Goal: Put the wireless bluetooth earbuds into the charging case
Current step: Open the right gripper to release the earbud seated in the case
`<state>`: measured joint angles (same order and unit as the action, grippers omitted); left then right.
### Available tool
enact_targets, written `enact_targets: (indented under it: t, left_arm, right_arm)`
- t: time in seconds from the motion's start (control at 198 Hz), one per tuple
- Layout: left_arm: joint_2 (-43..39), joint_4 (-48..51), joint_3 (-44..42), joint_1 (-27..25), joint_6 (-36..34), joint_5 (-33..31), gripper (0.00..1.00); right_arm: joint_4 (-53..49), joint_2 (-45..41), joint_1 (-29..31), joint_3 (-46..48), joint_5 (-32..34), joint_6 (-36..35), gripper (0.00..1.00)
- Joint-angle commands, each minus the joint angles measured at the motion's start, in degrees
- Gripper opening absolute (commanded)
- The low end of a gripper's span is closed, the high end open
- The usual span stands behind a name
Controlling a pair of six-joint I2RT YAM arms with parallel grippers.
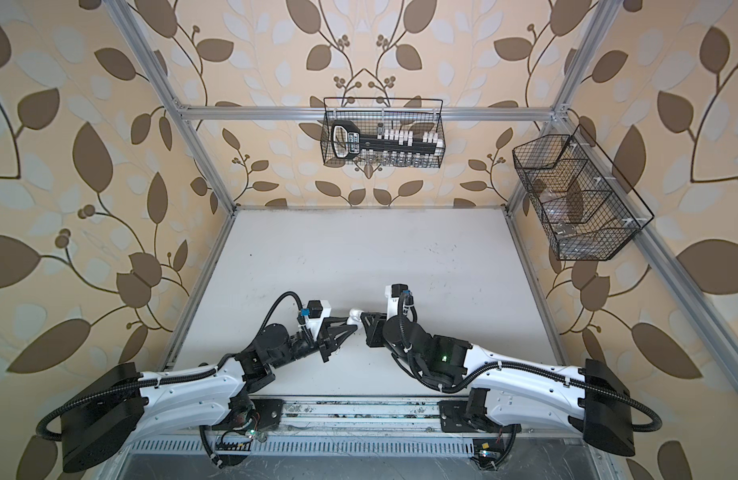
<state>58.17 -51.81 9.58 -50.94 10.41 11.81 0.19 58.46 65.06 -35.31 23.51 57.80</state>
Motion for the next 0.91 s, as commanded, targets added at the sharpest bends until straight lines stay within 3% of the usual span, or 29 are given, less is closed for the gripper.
enact_targets:
  t: [0.0, 0.585, 0.902]
  left_arm:
    - [-1.5, -5.0, 0.5, 0.6, -0.9, -0.7, 0.03]
    - [-1.6, -4.8, 0.4, 0.6, -1.2, -1.3, 0.03]
    - [-1.2, -4.9, 0.5, 0.6, -1.0, -1.1, 0.04]
  right_arm:
    - [-1.5, 0.3, -0.4, -1.1, 0.3, -0.4, 0.20]
    - [-1.8, 1.1, 2.1, -1.7, -1.4, 0.5, 0.19]
    - [-4.5, -0.6, 2.4, -3.9, 0.0, -0.7, 0.30]
